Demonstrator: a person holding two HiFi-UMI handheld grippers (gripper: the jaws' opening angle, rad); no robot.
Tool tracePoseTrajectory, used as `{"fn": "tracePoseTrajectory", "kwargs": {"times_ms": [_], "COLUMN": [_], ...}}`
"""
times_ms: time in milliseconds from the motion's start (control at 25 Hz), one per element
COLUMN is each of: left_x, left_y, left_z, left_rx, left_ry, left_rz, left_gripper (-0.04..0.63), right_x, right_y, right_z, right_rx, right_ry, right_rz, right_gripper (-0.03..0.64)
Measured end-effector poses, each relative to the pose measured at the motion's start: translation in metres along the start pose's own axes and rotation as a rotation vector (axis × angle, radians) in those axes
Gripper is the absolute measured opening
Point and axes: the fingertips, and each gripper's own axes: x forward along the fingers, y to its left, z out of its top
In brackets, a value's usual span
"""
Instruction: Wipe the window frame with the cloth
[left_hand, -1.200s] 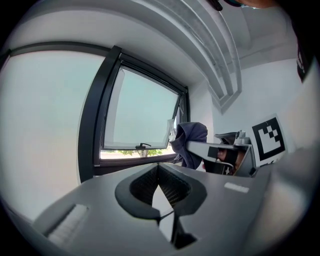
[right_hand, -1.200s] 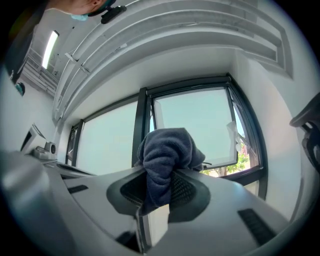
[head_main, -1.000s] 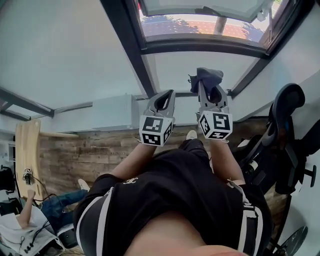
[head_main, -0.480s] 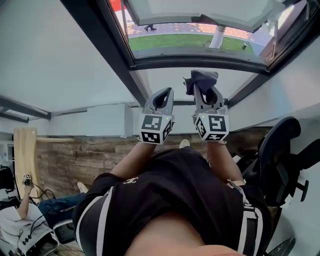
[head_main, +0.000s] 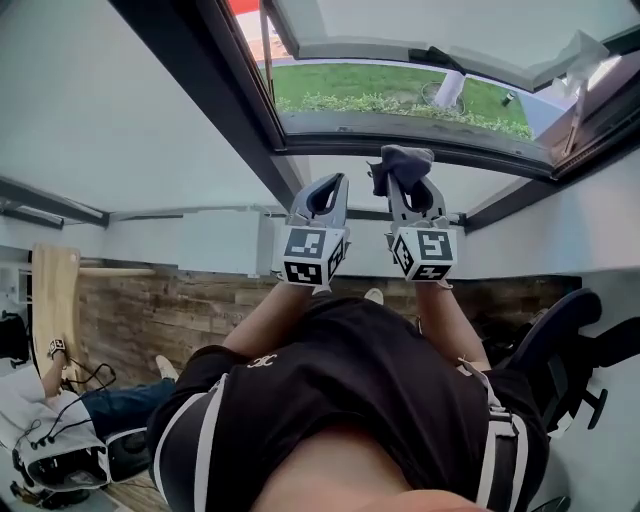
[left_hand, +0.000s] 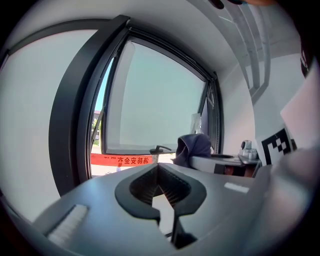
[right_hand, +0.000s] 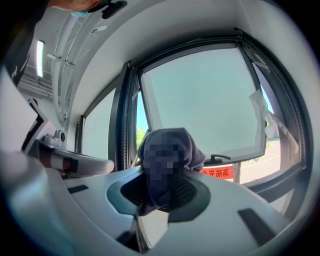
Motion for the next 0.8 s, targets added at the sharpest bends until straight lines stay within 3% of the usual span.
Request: {"fn": "tracePoseTrajectory", "kwargs": {"times_ms": [400,800], "left_x": [-0.009,-0.056], "left_y": [0.059,0.120], "left_z": [0.001,-0.002], "left_rx": [-0.019,-0.049], "left_ry": [-0.008,-0.023], "left_rz": [0.068,0.241], "left_gripper": [0.009,0.009], "right_x": [0.065,0.127], "right_y": [0.054,0.115], "right_z": [-0.011,-0.027], "right_rx": [-0.003,-0.048], "right_ry": [0.044,0.105], "right_rz": [0.152,0.284], "right_gripper": [0.095,0.095]}}
